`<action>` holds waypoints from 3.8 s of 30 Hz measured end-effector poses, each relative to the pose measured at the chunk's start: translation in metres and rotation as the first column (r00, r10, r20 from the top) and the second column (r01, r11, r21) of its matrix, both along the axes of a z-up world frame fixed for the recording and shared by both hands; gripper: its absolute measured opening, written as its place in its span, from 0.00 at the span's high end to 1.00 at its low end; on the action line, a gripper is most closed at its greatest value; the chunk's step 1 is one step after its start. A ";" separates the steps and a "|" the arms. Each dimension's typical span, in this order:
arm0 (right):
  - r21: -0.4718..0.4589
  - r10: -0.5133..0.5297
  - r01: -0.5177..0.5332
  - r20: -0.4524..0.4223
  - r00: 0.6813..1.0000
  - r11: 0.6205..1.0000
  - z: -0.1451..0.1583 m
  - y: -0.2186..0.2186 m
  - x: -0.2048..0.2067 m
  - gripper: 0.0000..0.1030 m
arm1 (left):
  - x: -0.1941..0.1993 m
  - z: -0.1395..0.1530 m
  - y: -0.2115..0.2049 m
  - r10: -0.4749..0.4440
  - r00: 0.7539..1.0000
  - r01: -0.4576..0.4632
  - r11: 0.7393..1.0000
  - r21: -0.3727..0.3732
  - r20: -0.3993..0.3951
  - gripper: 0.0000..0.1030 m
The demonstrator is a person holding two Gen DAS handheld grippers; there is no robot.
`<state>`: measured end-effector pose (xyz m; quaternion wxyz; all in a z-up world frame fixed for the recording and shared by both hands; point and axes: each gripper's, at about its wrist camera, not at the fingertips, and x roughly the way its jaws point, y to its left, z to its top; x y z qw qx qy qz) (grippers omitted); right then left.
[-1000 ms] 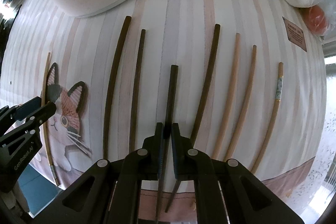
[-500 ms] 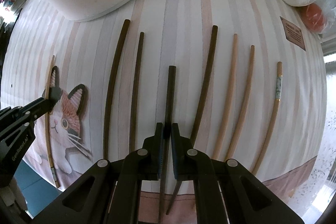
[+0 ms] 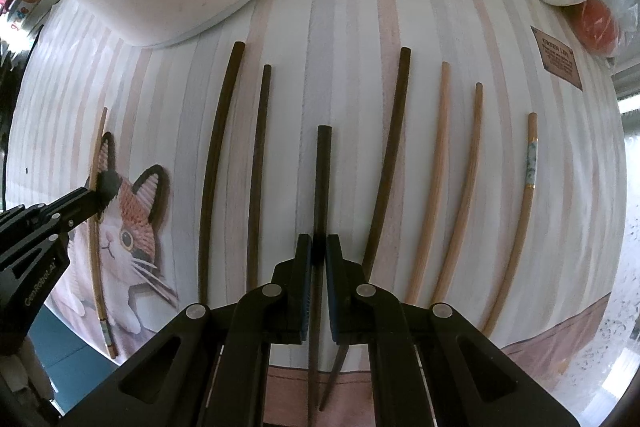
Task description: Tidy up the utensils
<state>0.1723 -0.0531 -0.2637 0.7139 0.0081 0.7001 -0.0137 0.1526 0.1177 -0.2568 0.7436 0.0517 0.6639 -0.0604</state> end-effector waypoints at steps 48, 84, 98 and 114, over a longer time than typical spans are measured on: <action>0.263 -0.092 -0.128 0.685 0.723 0.956 0.308 0.006 0.035 0.94 | 0.020 0.304 0.049 0.110 0.821 0.002 0.981 -0.196 0.561 0.97; 0.178 -0.015 -0.173 0.739 0.673 0.969 0.302 0.024 0.193 0.90 | 0.151 0.280 0.011 0.124 0.904 -0.031 0.974 -0.225 0.409 0.88; 0.208 -0.144 -0.008 0.704 0.696 0.978 0.299 -0.024 0.127 0.22 | 0.105 0.288 0.048 0.218 0.807 -0.124 0.971 -0.204 0.549 0.00; 0.102 -0.284 0.271 0.512 0.811 0.957 0.187 -0.061 -0.003 0.12 | 0.028 0.161 0.010 0.043 0.926 0.003 0.993 -0.120 0.374 0.00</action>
